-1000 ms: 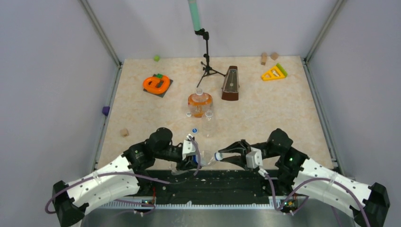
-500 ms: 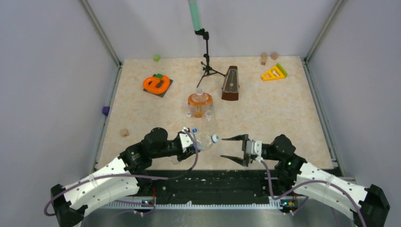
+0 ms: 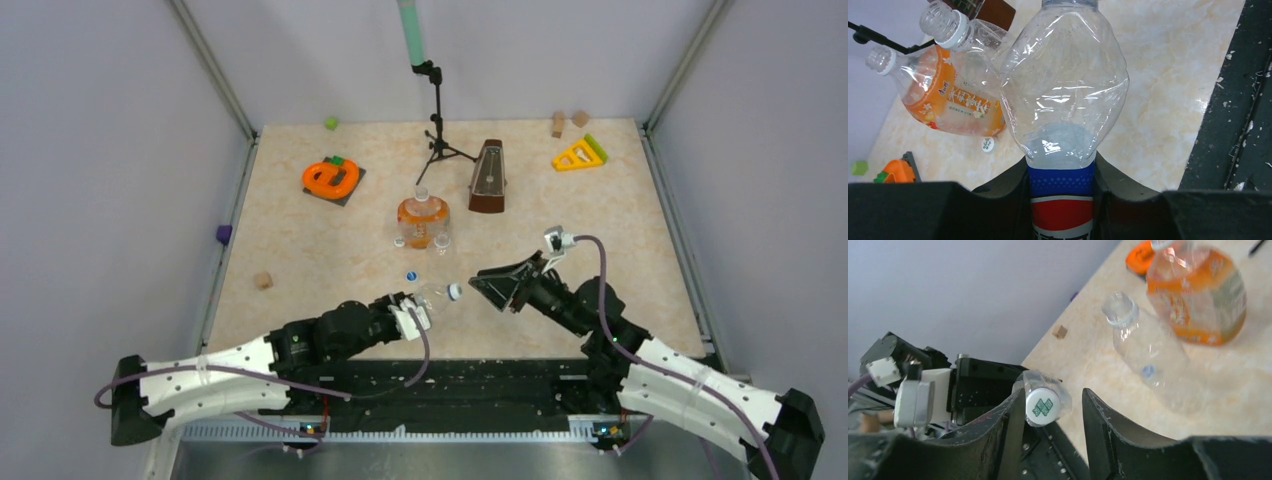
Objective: Unscrew the bottle caps
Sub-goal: Unscrew the bottle cap from the plastic bottle.
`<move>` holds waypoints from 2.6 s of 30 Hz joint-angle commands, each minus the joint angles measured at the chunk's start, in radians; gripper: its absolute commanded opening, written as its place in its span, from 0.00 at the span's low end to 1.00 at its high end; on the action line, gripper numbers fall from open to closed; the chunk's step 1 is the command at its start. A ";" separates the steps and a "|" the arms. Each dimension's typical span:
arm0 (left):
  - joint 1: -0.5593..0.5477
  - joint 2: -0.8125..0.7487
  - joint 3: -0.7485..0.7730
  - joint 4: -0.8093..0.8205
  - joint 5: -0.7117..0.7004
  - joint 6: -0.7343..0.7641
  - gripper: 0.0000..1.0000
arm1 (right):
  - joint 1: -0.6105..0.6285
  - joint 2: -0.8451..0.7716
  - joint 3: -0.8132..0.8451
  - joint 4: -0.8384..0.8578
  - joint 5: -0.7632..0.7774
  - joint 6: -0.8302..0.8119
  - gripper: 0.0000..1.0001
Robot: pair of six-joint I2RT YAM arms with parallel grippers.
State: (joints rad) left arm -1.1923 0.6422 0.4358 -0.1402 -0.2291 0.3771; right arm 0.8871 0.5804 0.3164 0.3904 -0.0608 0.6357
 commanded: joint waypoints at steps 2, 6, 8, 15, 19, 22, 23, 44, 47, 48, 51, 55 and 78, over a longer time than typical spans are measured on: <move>-0.068 0.054 -0.004 0.129 -0.199 0.099 0.00 | -0.003 0.104 0.035 -0.015 -0.005 0.327 0.44; -0.083 0.094 0.001 0.131 -0.211 0.117 0.00 | -0.003 0.161 0.075 -0.060 -0.024 0.337 0.44; -0.087 0.101 0.000 0.130 -0.214 0.118 0.00 | -0.003 0.176 0.064 -0.030 -0.037 0.347 0.43; -0.090 0.092 -0.008 0.125 -0.217 0.120 0.00 | -0.003 0.162 0.051 -0.005 -0.062 0.357 0.46; -0.091 0.086 -0.009 0.125 -0.210 0.125 0.00 | -0.003 0.166 0.047 -0.001 -0.065 0.360 0.46; -0.092 0.085 -0.015 0.131 -0.193 0.129 0.00 | -0.003 0.190 0.047 0.029 -0.082 0.367 0.46; -0.092 0.086 -0.015 0.131 -0.188 0.129 0.00 | -0.004 0.199 0.047 0.042 -0.089 0.370 0.45; -0.092 0.081 0.021 0.098 -0.110 0.007 0.00 | -0.002 0.315 0.118 -0.003 -0.341 0.093 0.00; -0.089 0.065 0.044 0.088 -0.038 -0.042 0.00 | -0.001 0.353 0.137 -0.042 -0.376 -0.059 0.00; -0.084 0.052 0.044 0.095 -0.008 -0.052 0.00 | -0.002 0.363 0.145 -0.054 -0.390 -0.110 0.00; -0.033 -0.005 0.035 0.113 0.137 -0.078 0.00 | 0.002 0.384 0.192 -0.136 -0.430 -0.258 0.00; 0.124 -0.112 0.002 0.130 0.444 -0.139 0.00 | 0.007 0.383 0.249 -0.207 -0.530 -0.437 0.00; 0.293 -0.056 0.070 0.214 1.102 -0.275 0.00 | 0.024 0.328 0.297 -0.359 -0.858 -1.302 0.00</move>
State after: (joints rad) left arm -0.8944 0.5987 0.4244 -0.2550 0.6395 0.1204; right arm 0.8845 0.9085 0.6117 0.0525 -0.8730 -0.3702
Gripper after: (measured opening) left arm 0.358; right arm 0.312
